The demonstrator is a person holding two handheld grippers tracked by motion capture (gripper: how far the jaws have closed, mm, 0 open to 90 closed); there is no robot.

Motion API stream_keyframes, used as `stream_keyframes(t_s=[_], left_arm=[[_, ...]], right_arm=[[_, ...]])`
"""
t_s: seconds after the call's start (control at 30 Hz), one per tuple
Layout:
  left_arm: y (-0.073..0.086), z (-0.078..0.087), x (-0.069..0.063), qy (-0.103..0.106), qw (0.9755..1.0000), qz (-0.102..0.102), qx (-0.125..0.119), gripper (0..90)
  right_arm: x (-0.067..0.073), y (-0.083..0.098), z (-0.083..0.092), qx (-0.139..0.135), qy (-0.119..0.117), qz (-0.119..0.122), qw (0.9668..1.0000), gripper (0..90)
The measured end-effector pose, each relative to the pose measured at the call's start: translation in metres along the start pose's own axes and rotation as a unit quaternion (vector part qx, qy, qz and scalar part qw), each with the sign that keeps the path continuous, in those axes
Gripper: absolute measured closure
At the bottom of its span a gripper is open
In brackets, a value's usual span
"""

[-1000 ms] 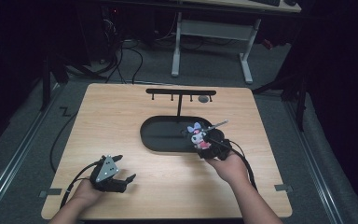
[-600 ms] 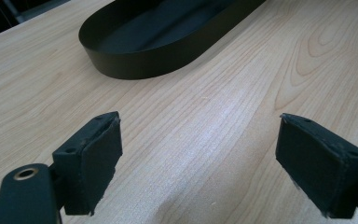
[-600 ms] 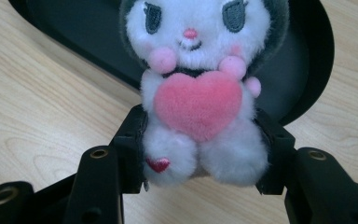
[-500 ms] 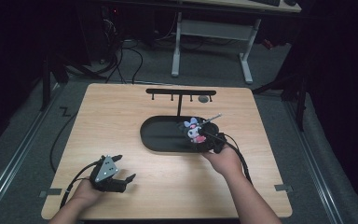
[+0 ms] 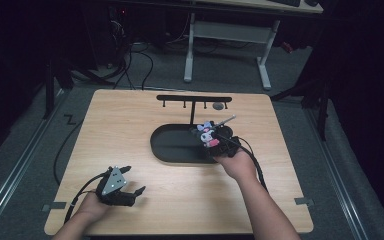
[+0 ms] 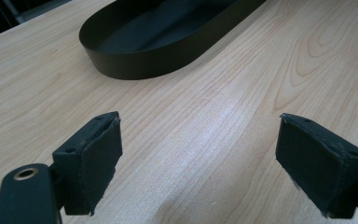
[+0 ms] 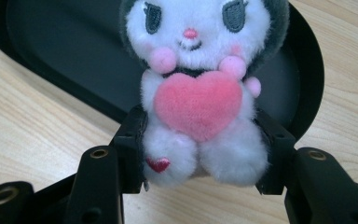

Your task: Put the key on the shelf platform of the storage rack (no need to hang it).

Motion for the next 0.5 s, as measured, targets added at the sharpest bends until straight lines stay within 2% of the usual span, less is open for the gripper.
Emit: stream_keyframes(t_s=[0.5], left_arm=[[0.0, 0.0, 0.0, 0.0, 1.0, 0.001, 0.0, 15.4]], right_arm=[[-0.007, -0.011, -0.016, 0.006, -0.001, -0.016, 0.9998, 48.1]])
Point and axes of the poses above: each handheld gripper's, and its own axes: z roughly backward along the jaws, y roughly out of its underside, x roughly to its left, the point moved 8 cm from there along -z, roughly forward along the jaws, and after that the axes turned 1 degree about x, right-handed, at the moved point
